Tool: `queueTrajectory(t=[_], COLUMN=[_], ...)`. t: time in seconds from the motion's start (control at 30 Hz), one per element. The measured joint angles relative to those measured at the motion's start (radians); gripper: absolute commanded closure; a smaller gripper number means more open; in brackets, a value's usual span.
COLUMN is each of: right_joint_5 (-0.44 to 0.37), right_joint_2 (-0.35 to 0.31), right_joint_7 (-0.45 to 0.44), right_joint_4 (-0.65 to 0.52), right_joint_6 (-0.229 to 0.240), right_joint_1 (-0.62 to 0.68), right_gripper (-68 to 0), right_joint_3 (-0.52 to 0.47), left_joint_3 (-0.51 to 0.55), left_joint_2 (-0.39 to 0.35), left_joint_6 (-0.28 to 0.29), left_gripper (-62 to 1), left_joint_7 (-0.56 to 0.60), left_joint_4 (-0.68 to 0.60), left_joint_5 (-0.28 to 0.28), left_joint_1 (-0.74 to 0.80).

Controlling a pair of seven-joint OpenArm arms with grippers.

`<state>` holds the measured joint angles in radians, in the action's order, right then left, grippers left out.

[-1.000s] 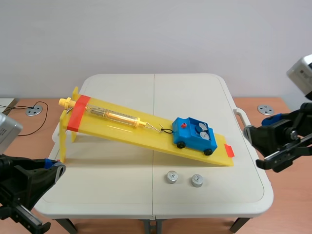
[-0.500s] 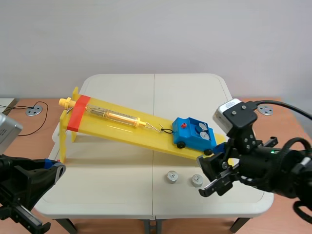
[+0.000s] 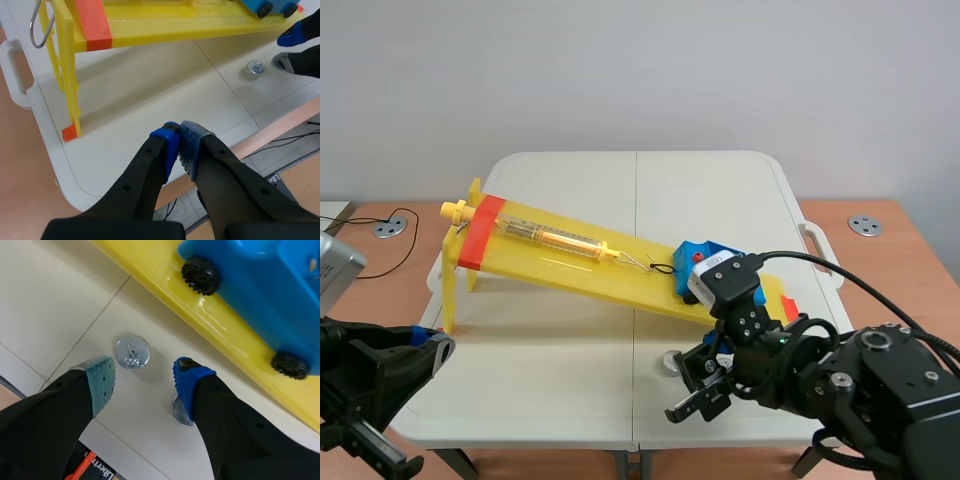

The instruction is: Place the four metal weights on the blue cart on the ramp.

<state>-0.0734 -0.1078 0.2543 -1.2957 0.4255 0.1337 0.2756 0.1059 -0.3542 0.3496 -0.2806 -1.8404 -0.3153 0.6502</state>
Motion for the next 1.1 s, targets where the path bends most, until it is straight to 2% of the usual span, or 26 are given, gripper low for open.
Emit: queueTrajectory(t=[0.2, 0.43, 0.9, 1.0, 1.1], right_joint_5=[0.037, 0.041, 0.04, 0.04, 0.04], right_joint_2=[0.037, 0.057, 0.058, 0.058, 0.058], right_joint_7=[-0.035, -0.045, -0.05, -0.053, -0.052], right_joint_4=[0.072, 0.126, 0.145, 0.146, 0.146], right_joint_6=[-0.023, -0.038, -0.068, -0.075, -0.088], right_joint_1=[-0.039, -0.072, -0.072, -0.072, -0.072], right_gripper=[-27.6, -27.5, -15.7, -15.1, -10.4], right_joint_3=[0.035, 0.067, 0.067, 0.067, 0.067], left_joint_3=[0.0, 0.0, 0.0, 0.0, 0.0], left_joint_2=[0.0, 0.0, 0.0, 0.0, 0.0], left_joint_6=[0.0, 0.0, 0.0, 0.0, 0.0], left_gripper=[-3.6, -3.6, -3.6, -3.6, -3.6], left_joint_7=[0.0, 0.0, 0.0, 0.0, 0.0], left_joint_4=[0.0, 0.0, 0.0, 0.0, 0.0], left_joint_5=[0.0, 0.0, 0.0, 0.0, 0.0], left_joint_1=[0.0, 0.0, 0.0, 0.0, 0.0])
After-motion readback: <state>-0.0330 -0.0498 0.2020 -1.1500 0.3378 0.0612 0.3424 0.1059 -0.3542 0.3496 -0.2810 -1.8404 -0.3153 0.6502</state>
